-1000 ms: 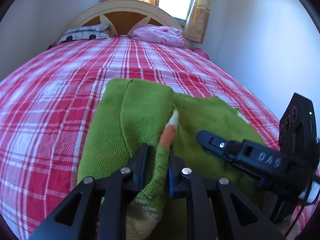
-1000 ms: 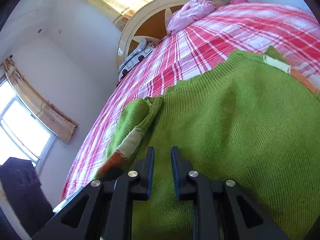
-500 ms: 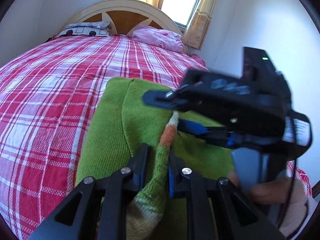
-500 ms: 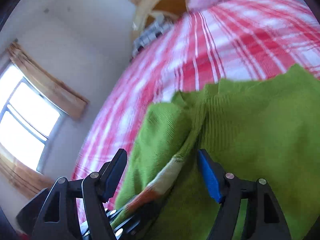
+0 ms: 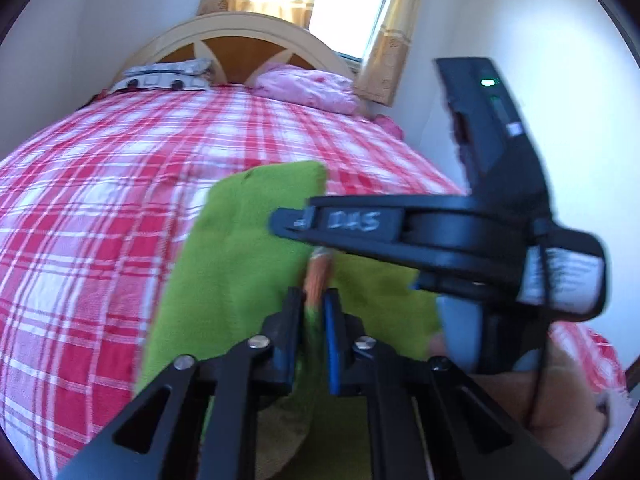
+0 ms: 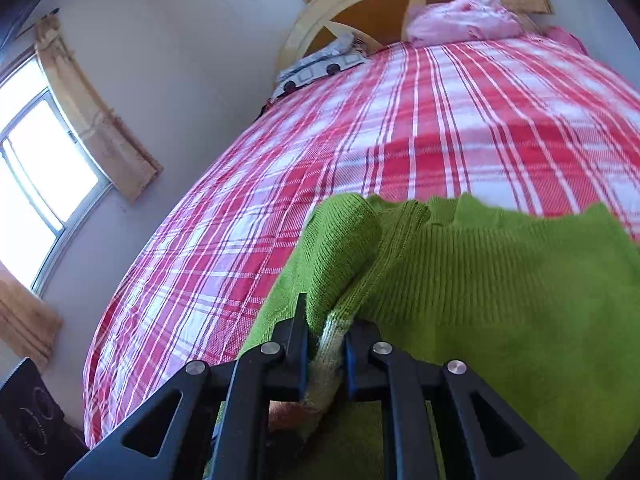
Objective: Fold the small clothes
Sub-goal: 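Grasp the sweater edge with the right gripper and fold it toward the left gripper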
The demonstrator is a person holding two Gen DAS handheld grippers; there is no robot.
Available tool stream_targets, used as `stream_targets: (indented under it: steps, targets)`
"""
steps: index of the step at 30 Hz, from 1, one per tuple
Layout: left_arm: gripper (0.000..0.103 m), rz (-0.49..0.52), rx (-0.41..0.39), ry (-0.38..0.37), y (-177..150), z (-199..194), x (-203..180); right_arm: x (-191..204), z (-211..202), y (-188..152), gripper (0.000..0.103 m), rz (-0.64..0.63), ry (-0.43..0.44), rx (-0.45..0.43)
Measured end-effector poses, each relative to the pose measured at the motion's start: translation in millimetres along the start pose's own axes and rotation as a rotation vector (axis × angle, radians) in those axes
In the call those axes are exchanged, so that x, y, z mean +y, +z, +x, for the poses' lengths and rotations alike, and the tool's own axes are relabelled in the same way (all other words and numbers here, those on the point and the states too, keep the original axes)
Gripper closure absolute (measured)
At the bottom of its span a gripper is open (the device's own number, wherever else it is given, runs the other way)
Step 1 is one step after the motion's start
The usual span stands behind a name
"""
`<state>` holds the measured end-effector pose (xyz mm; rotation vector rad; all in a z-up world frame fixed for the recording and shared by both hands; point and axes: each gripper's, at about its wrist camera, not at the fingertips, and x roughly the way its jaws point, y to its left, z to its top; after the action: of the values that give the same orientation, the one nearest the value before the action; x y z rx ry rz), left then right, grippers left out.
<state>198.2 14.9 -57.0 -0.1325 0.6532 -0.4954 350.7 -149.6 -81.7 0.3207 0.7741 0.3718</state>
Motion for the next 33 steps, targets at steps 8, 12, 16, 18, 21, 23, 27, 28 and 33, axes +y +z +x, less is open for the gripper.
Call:
stream_targets:
  steps: [8, 12, 16, 18, 21, 23, 27, 28, 33]
  targets:
    - [0.095, 0.048, 0.003, -0.062, 6.6, 2.7, -46.4, -18.2, -31.9, 9.1, 0.090, -0.059, -0.008, 0.001]
    - [0.095, 0.061, 0.014, -0.100, 9.6, 8.7, -66.1, -33.1, -53.7, 12.6, 0.090, -0.075, -0.031, -0.010]
    - [0.095, 0.073, 0.021, -0.136, 14.9, 18.1, -90.4, -50.0, -74.8, 19.3, 0.090, -0.098, -0.064, -0.016]
    - [0.095, 0.084, 0.022, -0.151, 17.4, 23.2, -102.2, -61.0, -83.8, 22.3, 0.090, -0.109, -0.085, -0.010]
    - [0.095, 0.087, 0.034, -0.178, 18.5, 32.6, -120.7, -75.7, -93.5, 23.7, 0.090, -0.125, -0.105, 0.003]
    - [0.095, 0.081, 0.046, -0.191, 18.0, 41.5, -130.6, -86.2, -96.7, 24.5, 0.090, -0.128, -0.117, 0.016]
    - [0.095, 0.055, 0.090, -0.207, 17.4, 61.2, -137.5, -113.5, -99.6, 25.3, 0.090, -0.110, -0.132, 0.051]
    - [0.095, 0.051, 0.105, -0.212, 16.4, 66.0, -139.8, -120.8, -100.3, 26.3, 0.091, -0.102, -0.141, 0.055]
    - [0.095, 0.072, 0.151, -0.228, 7.5, 65.2, -148.1, -161.3, -98.5, 26.5, 0.091, -0.070, -0.165, 0.084]
